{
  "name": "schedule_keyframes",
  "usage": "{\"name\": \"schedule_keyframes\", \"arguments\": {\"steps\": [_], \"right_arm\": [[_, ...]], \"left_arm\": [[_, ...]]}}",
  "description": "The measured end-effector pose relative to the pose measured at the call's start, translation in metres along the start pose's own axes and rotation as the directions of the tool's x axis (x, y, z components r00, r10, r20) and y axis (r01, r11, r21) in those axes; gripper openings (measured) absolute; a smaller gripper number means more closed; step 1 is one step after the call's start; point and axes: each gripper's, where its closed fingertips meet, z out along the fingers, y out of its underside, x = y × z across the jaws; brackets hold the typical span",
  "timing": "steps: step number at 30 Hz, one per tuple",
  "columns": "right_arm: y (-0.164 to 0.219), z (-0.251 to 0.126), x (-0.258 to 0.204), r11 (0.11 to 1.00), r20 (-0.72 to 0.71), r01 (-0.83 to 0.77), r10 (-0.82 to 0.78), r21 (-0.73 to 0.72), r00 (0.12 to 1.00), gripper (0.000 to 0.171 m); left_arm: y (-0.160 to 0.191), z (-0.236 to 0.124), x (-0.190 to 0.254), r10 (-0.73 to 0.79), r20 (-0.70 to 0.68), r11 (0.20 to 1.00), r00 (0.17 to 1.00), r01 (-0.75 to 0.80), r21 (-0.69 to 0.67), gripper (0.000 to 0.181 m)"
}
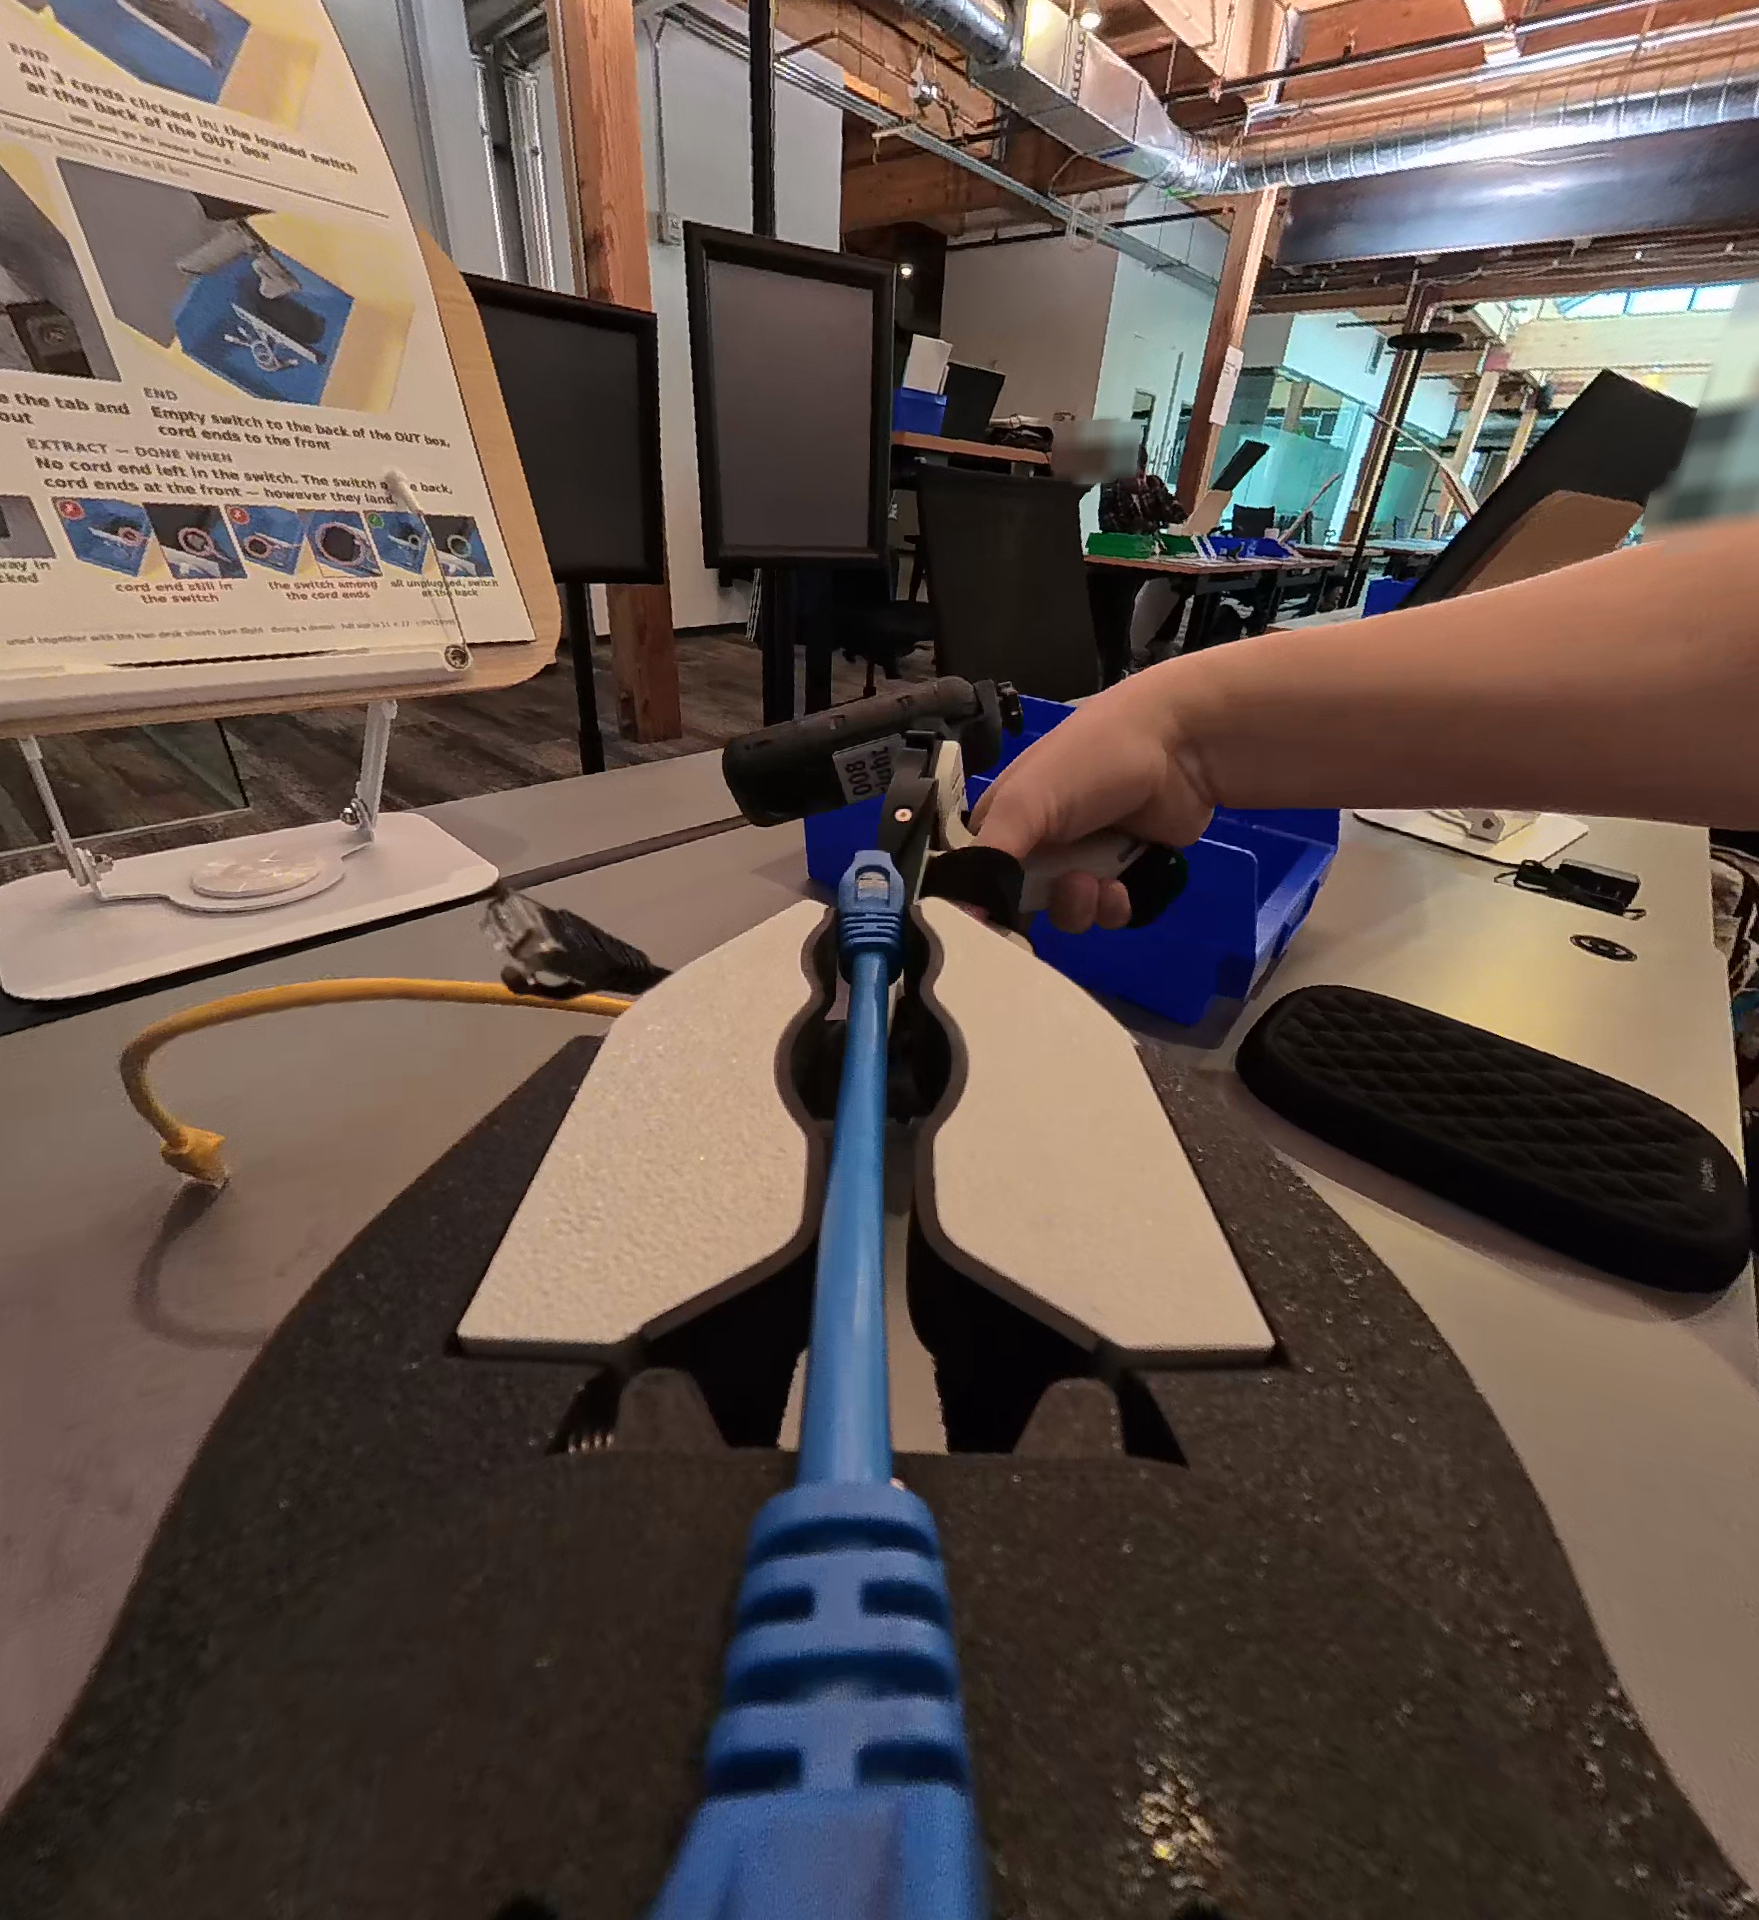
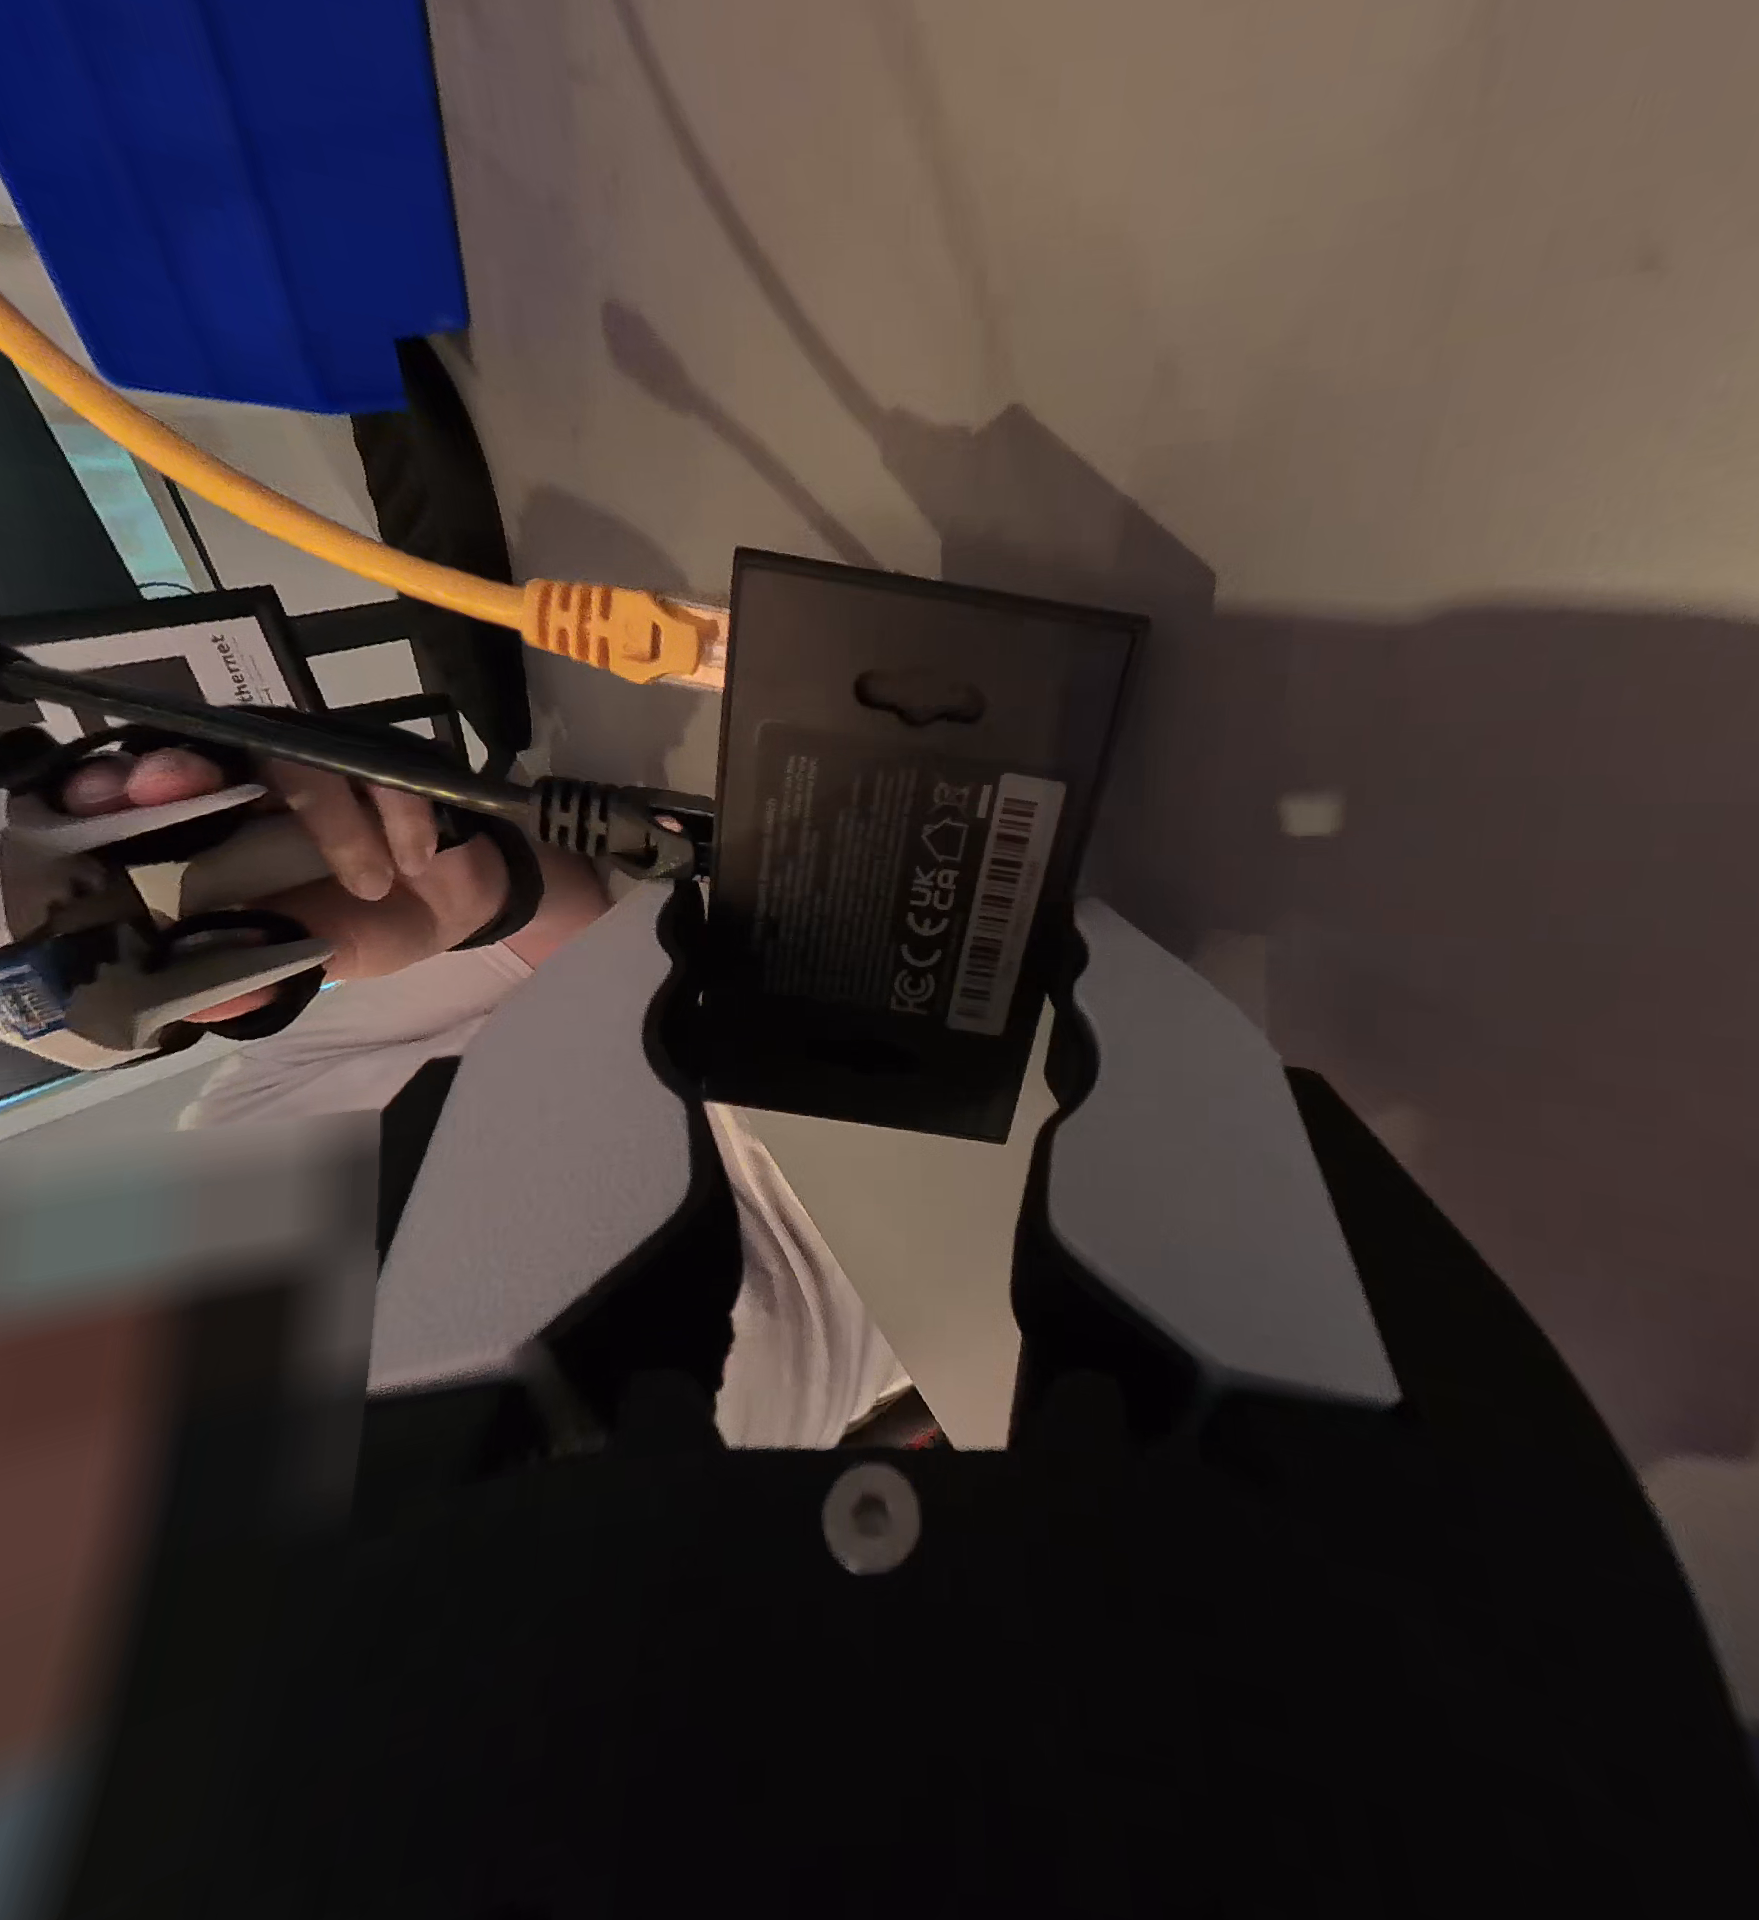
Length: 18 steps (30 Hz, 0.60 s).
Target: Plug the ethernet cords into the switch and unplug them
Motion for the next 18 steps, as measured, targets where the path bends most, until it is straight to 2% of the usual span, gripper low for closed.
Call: {"name": "schedule_keyframes", "arguments": {"steps": [13, 18], "right_arm": [[0.003, -0.004, -0.033, 0.997, 0.227, 0.049, -0.063, 0.066, 0.972, 0.061], [0.012, 0.002, -0.052, 0.994, 0.322, 0.076, -0.096, 0.073, 0.942, 0.061]], "left_arm": [[0.009, 0.003, -0.007, -0.001, 0.039, 0.999, 0.999, 0.002, -0.036, 0.011], [0.004, 0.002, -0.008, 0.013, 0.047, 1.0, 0.999, -0.013, 0.002, 0.011]]}}
